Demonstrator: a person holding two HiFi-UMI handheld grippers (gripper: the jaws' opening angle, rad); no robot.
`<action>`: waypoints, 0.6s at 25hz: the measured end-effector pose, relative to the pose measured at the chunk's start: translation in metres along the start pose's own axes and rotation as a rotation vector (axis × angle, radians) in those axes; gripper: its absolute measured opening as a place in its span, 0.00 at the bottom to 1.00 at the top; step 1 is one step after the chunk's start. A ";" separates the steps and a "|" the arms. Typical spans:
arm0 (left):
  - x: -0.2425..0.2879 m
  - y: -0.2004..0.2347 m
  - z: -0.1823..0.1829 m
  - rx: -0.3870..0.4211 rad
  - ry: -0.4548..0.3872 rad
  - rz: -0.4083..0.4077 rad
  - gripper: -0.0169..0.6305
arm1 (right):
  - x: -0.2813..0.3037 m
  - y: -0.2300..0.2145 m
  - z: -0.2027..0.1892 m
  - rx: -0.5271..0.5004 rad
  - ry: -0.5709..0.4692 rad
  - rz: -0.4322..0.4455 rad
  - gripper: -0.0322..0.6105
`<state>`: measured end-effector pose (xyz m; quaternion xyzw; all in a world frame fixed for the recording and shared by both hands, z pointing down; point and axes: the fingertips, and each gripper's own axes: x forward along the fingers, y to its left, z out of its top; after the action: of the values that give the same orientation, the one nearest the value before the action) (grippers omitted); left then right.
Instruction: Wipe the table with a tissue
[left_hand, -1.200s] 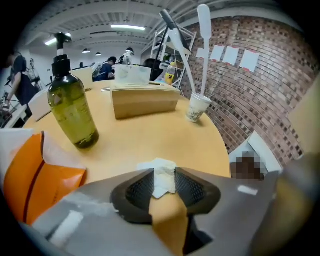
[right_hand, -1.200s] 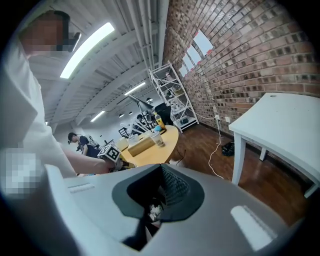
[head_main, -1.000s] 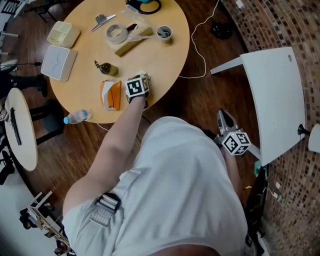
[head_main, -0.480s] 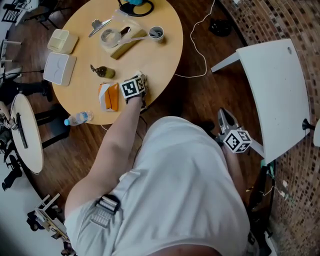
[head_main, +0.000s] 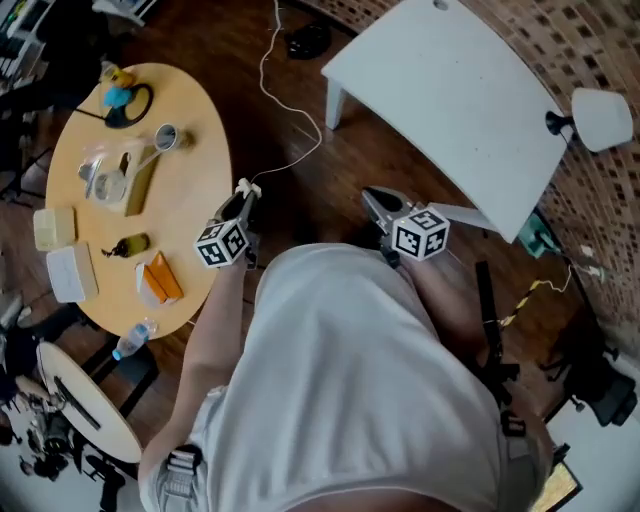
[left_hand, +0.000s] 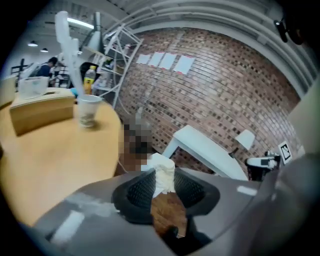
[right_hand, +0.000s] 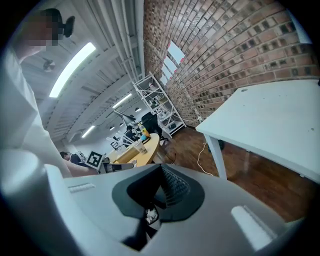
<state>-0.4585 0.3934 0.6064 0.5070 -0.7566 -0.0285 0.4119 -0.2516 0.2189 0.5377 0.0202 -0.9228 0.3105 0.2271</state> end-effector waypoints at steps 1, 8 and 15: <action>0.013 -0.029 0.001 0.043 0.010 -0.051 0.22 | -0.008 -0.008 0.006 0.003 -0.008 -0.005 0.06; 0.085 -0.206 -0.002 0.248 0.139 -0.399 0.22 | -0.079 -0.064 0.025 0.050 -0.101 -0.103 0.06; 0.126 -0.303 -0.015 0.394 0.212 -0.530 0.22 | -0.145 -0.109 0.028 0.015 -0.144 -0.161 0.06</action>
<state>-0.2421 0.1523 0.5513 0.7559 -0.5426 0.0647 0.3606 -0.1135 0.0999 0.5171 0.1185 -0.9297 0.2961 0.1844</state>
